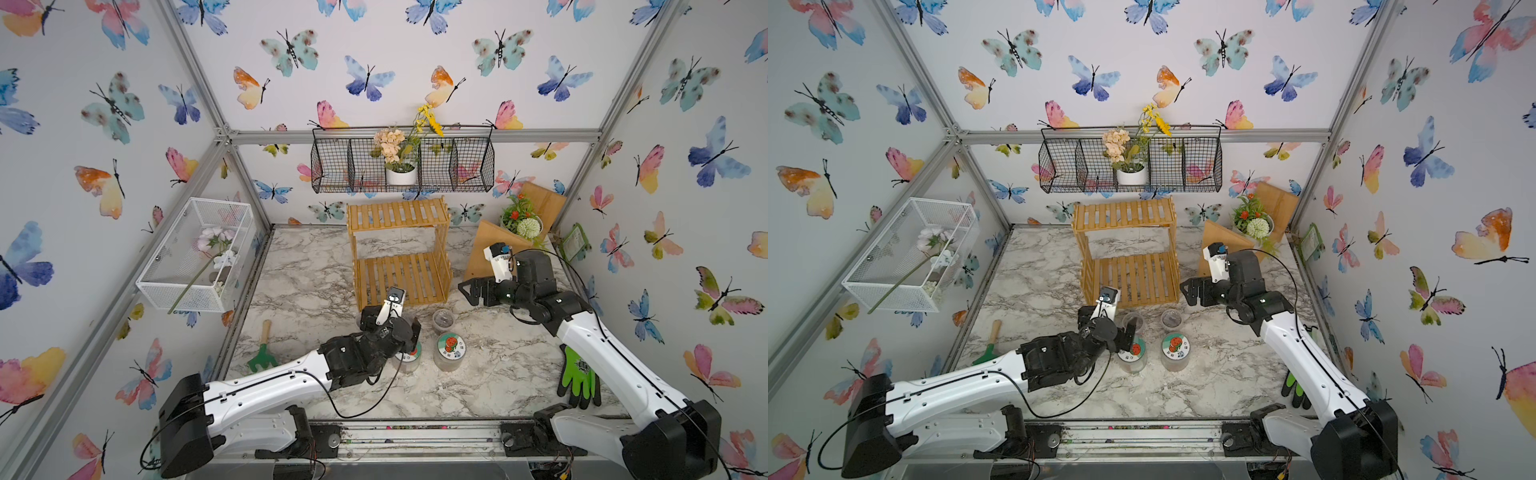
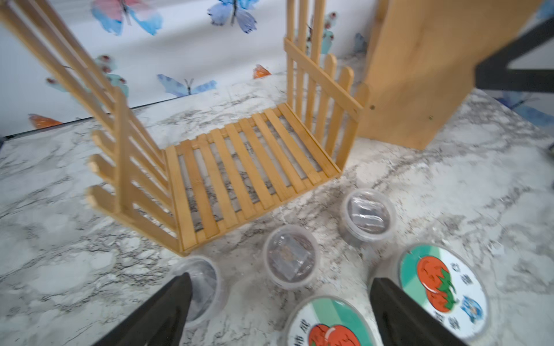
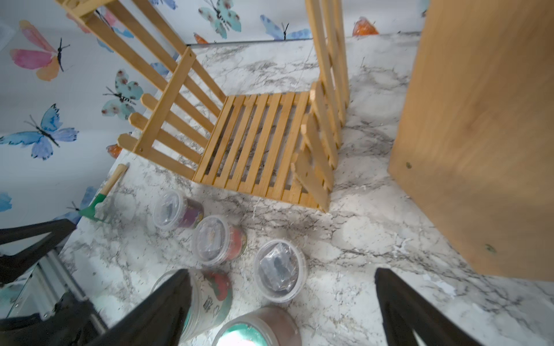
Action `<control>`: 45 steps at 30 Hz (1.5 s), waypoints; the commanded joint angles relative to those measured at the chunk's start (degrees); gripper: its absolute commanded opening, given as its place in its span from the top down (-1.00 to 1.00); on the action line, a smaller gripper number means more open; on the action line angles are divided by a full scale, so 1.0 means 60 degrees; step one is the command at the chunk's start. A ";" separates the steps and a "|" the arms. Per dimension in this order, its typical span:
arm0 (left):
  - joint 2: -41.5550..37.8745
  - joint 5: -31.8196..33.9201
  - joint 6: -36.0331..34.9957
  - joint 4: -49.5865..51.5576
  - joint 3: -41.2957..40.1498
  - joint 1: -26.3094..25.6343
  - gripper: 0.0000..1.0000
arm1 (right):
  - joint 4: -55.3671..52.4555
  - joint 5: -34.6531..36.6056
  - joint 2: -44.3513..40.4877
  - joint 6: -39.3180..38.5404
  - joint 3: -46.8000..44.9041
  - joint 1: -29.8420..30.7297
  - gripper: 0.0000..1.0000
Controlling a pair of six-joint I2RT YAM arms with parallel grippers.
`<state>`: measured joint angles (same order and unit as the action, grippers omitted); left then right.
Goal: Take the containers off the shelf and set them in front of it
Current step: Place the container at the center of the board, then reset both arms
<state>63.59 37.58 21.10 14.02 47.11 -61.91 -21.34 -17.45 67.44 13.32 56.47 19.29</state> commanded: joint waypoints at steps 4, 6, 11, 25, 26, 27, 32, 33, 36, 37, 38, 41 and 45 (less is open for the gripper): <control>-0.1543 -0.0108 -0.1305 -0.0361 -0.0984 0.2012 -0.97 | 0.1171 0.1004 -0.0496 -0.0565 -0.0342 -0.0824 -0.96; -0.1950 -0.0302 -0.1700 -0.0720 -0.1361 0.2645 -0.97 | 0.1580 0.1230 -0.0661 -0.0685 -0.0645 -0.0950 -0.96; -0.2813 -0.1092 -0.2272 -0.1563 -0.2271 0.4200 -0.97 | 0.2656 0.1807 -0.1352 -0.1010 -0.1673 -0.0988 -0.97; -0.3481 -0.2574 -0.2829 -0.4123 -0.4345 0.7275 -0.97 | 0.5109 0.4543 -0.2650 -0.1415 -0.4442 -0.1002 -0.97; -0.3347 -0.2807 -0.2739 -0.4325 -0.4430 0.7527 -0.97 | 0.5435 0.4683 -0.2629 -0.1456 -0.4628 -0.1003 -0.97; -0.3228 -0.3073 -0.2698 -0.4520 -0.4478 0.7716 -0.97 | 0.5867 0.4751 -0.2652 -0.1459 -0.4909 -0.1003 -0.97; -0.2639 -0.3577 -0.2857 -0.5972 -0.4900 0.7894 -0.97 | 0.8589 0.5547 -0.2792 -0.1438 -0.6631 -0.1002 -0.97; -0.2553 -0.3598 -0.2871 -0.6335 -0.5007 0.7904 -0.97 | 0.9037 0.5743 -0.2714 -0.1455 -0.6949 -0.1003 -0.97; -0.2338 -0.3689 -0.2816 -0.7259 -0.5385 0.7979 -0.97 | 1.0418 0.6088 -0.2254 -0.1588 -0.7574 -0.1003 -0.97; -0.2224 -0.3727 -0.2819 -0.7541 -0.5505 0.7989 -0.97 | 1.0775 0.6204 -0.2030 -0.1524 -0.7698 -0.1003 -0.97; -0.2134 -0.3731 -0.2826 -0.7807 -0.5611 0.8024 -0.97 | 1.1041 0.6233 -0.1861 -0.1478 -0.7797 -0.0998 -0.97; -0.1777 -0.3332 -0.3015 -0.8234 -0.5758 0.8093 -0.97 | 1.2155 0.6293 -0.1216 -0.1382 -0.8120 -0.1003 -0.97; -0.1502 -0.3783 -0.3108 -0.8871 -0.6020 0.8666 -0.97 | 1.3279 0.6495 -0.0252 -0.1590 -0.8178 -0.0998 -0.97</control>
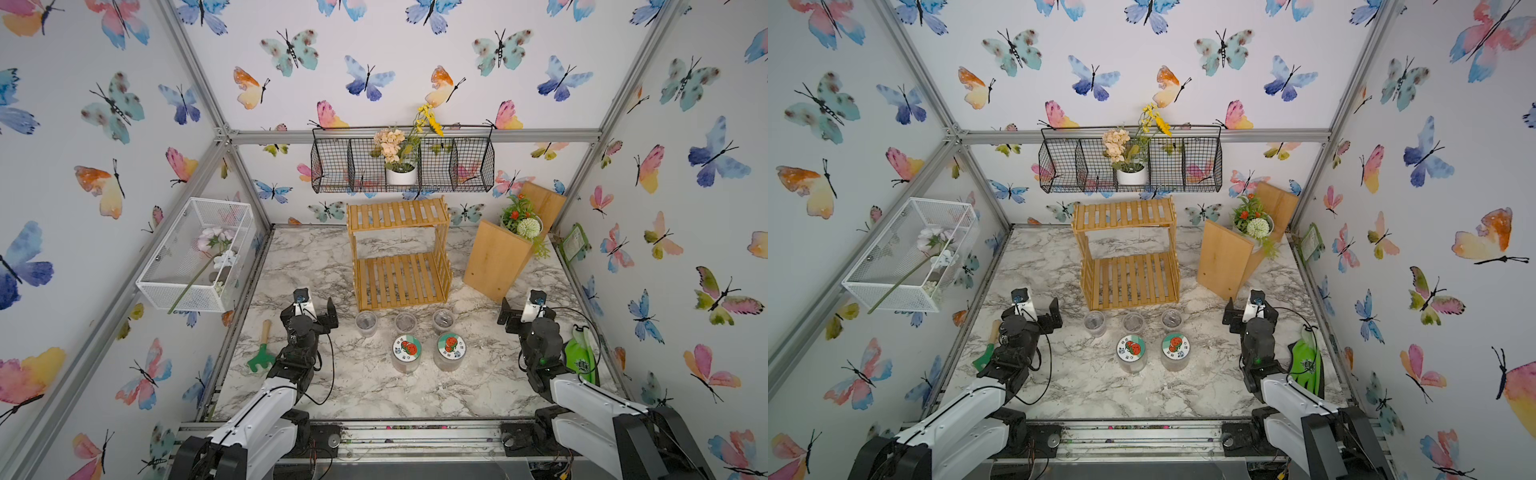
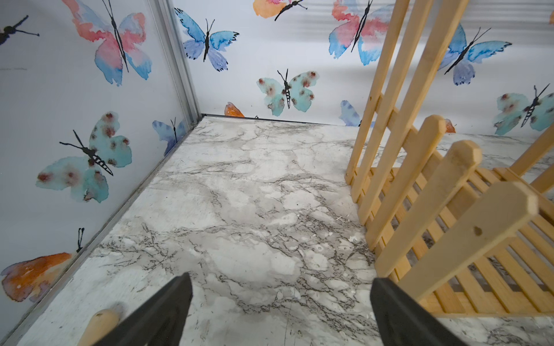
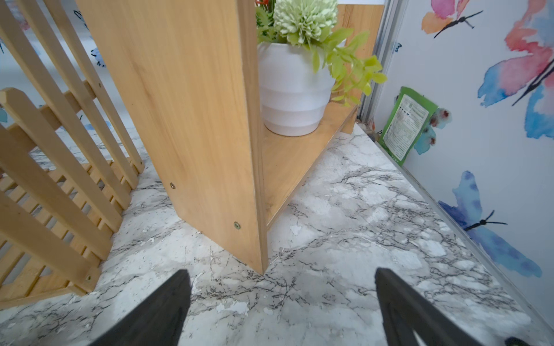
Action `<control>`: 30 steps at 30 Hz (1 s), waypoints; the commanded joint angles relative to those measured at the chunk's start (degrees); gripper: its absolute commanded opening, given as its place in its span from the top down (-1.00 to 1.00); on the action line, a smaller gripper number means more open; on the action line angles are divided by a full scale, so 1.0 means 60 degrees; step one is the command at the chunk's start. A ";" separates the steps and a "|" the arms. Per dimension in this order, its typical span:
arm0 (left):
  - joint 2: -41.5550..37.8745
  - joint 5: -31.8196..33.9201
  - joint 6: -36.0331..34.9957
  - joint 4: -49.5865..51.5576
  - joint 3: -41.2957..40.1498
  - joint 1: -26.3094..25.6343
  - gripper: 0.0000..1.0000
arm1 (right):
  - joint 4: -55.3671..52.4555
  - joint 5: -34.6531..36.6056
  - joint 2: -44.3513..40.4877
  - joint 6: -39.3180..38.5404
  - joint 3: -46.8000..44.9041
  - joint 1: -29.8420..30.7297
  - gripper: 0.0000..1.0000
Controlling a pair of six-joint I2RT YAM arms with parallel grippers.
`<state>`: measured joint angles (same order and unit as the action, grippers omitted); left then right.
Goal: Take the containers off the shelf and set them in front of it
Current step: Reset both arms
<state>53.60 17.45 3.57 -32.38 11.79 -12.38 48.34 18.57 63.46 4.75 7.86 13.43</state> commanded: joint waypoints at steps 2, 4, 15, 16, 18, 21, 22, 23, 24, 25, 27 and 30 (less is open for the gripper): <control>0.0357 -0.0594 -0.0135 -0.1445 -0.0187 0.0767 -0.97 | 0.2250 0.0602 0.0776 -0.0308 -0.0144 -0.0019 -0.97; 0.0584 -0.0757 -0.0092 -0.1822 -0.0207 0.1033 -0.97 | 0.2839 0.0743 0.1164 -0.0520 -0.0206 -0.0016 -0.97; 0.2100 -0.1037 0.0047 -0.3355 -0.0321 0.1453 -0.97 | 0.4938 0.0869 0.3407 -0.0432 -0.0192 -0.0492 -0.97; 0.2226 -0.1023 0.0091 -0.3492 -0.0325 0.1488 -0.97 | 0.5278 0.0784 0.3641 -0.0551 -0.0193 -0.0495 -0.97; 0.2524 -0.1034 0.0107 -0.3700 -0.0290 0.1536 -0.97 | 0.5237 0.0518 0.3766 -0.0675 -0.0116 -0.0495 -0.97; 0.2811 -0.1053 0.0064 -0.3881 -0.0246 0.1622 -0.97 | 0.4773 0.0187 0.3691 -0.0617 0.0000 -0.0566 -0.97; 0.2897 -0.1000 0.0100 -0.3939 -0.0224 0.1624 -0.98 | 0.4858 0.0092 0.3813 -0.0640 0.0022 -0.0604 -0.97; 0.3005 -0.0976 0.0118 -0.3995 -0.0216 0.1657 -0.97 | 0.4922 -0.0036 0.3976 -0.0646 0.0041 -0.0626 -0.98; 0.3096 -0.1002 0.0129 -0.4096 -0.0222 0.1704 -0.97 | 0.5150 -0.0020 0.4241 -0.0614 0.0045 -0.0653 -0.97; 0.3170 -0.1004 0.0122 -0.4177 -0.0210 0.1700 -0.97 | 0.5635 -0.0016 0.4525 -0.0724 0.0035 -0.0656 -0.97; 0.3369 -0.1020 0.0122 -0.4294 -0.0187 0.1718 -0.97 | 0.6027 -0.0095 0.4730 -0.0839 -0.0005 -0.0656 -0.97; 0.3741 -0.0979 0.0139 -0.4554 -0.0164 0.1727 -0.97 | 0.4728 -0.0049 0.4249 -0.0641 0.0239 -0.0656 -0.97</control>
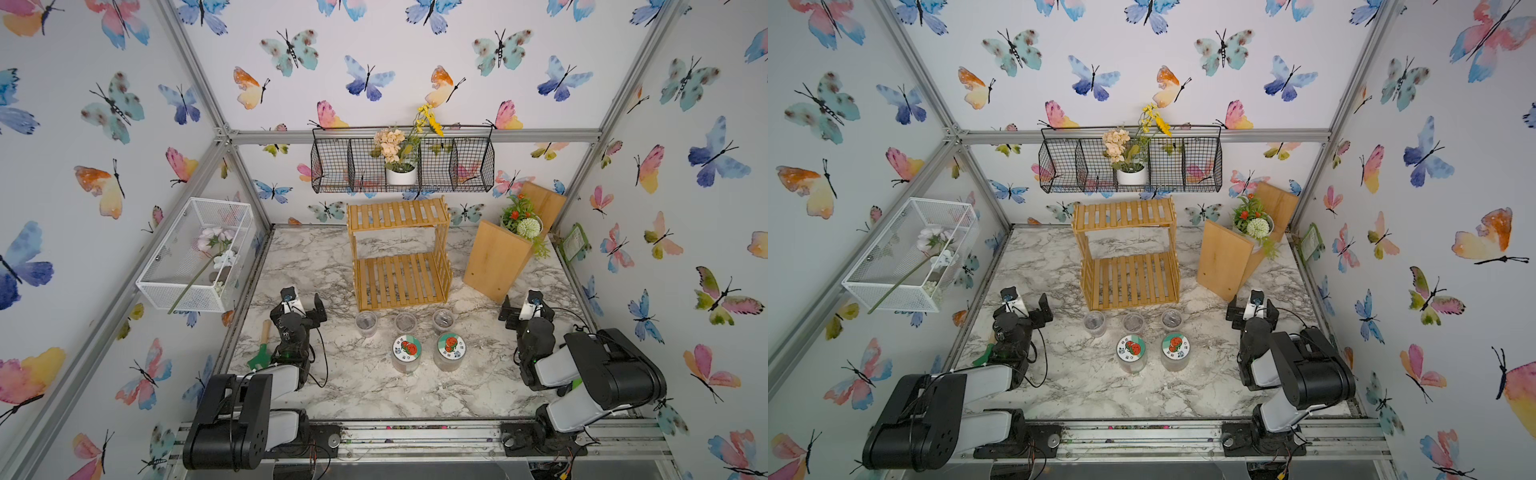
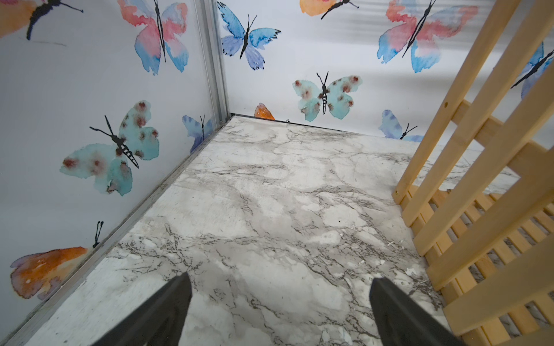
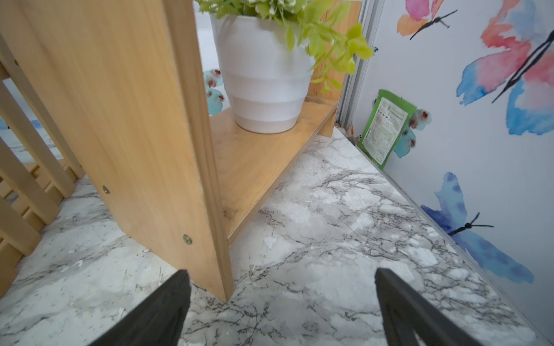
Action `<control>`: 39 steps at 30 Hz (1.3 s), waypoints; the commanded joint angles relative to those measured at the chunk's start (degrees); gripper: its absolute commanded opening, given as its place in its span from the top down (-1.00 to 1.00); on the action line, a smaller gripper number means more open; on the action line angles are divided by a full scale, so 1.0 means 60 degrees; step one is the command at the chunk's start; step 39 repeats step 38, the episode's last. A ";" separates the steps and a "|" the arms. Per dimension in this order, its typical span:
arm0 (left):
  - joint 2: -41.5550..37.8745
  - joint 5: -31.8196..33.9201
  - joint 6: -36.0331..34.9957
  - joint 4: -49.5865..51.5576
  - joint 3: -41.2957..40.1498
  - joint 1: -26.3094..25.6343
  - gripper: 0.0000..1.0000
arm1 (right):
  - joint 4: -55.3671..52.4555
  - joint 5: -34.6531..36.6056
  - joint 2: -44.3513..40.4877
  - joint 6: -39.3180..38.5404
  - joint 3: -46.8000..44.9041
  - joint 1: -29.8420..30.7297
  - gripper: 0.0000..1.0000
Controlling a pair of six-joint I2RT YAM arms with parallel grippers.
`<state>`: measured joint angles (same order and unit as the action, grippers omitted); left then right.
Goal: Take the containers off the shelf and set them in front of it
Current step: Reset both arms
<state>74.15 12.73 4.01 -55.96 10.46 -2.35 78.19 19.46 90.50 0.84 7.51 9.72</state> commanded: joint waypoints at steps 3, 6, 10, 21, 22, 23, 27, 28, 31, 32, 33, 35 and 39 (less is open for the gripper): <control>0.0643 -0.0145 0.0094 -0.0784 0.0137 0.0055 -0.97 | 0.0337 -0.0151 0.0046 -0.0155 0.0281 -0.0037 -0.97; 0.0684 -0.0192 0.0075 -0.0774 0.0147 0.0048 -0.97 | -0.0200 -0.0124 -0.0076 -0.0141 0.0442 -0.0037 -0.97; 0.0700 -0.0088 0.0079 -0.0686 0.0195 0.0033 -0.97 | -0.0510 -0.0138 -0.0035 -0.0143 0.0633 -0.0037 -0.96; 0.0825 0.0366 -0.0029 -0.0517 0.0353 -0.0237 -0.97 | -0.0829 -0.0153 -0.0053 -0.0100 0.0781 -0.0037 -0.96; 0.0818 0.0368 -0.0024 -0.0518 0.0357 -0.0238 -0.97 | -0.0819 -0.0153 -0.0054 -0.0104 0.0777 -0.0037 -0.96; 0.0815 0.0384 -0.0046 -0.0531 0.0364 -0.0241 -0.97 | -0.0819 -0.0153 -0.0053 -0.0096 0.0775 -0.0037 -0.97; 0.0849 0.0630 -0.0095 -0.0574 0.0364 -0.0378 -0.97 | -0.0857 -0.0153 -0.0054 -0.0096 0.0797 -0.0037 -0.96; 0.0852 0.0626 -0.0097 -0.0575 0.0356 -0.0374 -0.97 | -0.0844 -0.0153 -0.0054 -0.0096 0.0794 -0.0034 -0.96; 0.0841 0.0625 -0.0090 -0.0575 0.0363 -0.0377 -0.97 | -0.0844 -0.0153 -0.0054 -0.0096 0.0787 -0.0037 -0.96; 0.0850 0.0619 -0.0091 -0.0562 0.0353 -0.0384 -0.97 | -0.0844 -0.0153 -0.0054 -0.0097 0.0793 -0.0037 -0.97; 0.0873 0.0629 -0.0097 -0.0542 0.0391 -0.0376 -0.97 | -0.0844 -0.0153 -0.0050 -0.0098 0.0789 -0.0037 -0.96; 0.0870 0.0622 -0.0083 -0.0518 0.0392 -0.0384 -0.98 | -0.0837 -0.0153 -0.0054 -0.0096 0.0788 -0.0037 -0.97; 0.0864 0.0649 -0.0090 -0.0557 0.0368 -0.0396 -0.97 | -0.0848 -0.0153 -0.0054 -0.0096 0.0792 -0.0037 -0.96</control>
